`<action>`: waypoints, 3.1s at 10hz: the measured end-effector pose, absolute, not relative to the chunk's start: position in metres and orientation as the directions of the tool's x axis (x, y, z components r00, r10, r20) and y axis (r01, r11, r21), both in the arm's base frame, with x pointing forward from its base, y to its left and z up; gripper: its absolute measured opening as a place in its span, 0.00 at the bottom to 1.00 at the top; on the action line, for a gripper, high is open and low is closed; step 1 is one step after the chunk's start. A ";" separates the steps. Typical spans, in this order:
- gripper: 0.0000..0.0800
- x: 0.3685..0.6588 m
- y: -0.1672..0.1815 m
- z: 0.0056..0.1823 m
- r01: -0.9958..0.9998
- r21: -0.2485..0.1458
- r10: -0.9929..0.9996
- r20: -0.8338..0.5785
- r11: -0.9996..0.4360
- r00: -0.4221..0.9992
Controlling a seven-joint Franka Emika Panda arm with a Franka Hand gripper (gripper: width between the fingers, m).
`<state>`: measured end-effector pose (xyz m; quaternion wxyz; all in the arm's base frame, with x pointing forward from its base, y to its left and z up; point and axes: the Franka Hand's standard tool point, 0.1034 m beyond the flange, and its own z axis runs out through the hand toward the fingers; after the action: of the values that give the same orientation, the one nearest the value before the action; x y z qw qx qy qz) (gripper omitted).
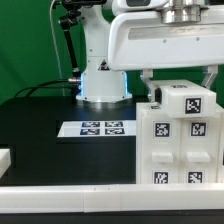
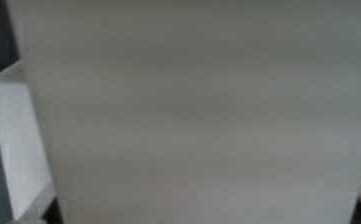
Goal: Assemble cabinet
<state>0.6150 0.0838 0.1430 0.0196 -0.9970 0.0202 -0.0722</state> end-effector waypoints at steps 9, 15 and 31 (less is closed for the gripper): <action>0.69 0.616 0.086 0.143 -0.654 -0.152 -0.670 0.104 -0.741 0.735; 0.69 0.612 0.088 0.141 -0.964 -0.187 -0.978 -0.050 -0.188 0.201; 1.00 0.616 0.116 0.167 -0.944 -0.126 -0.933 -0.241 0.305 -0.269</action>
Offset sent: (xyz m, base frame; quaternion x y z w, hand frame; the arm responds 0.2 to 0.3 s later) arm 0.0000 0.0000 0.0000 0.0000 0.0000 0.1296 0.9916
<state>0.6157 0.1158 0.1673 0.1356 -0.5893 0.7962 0.0211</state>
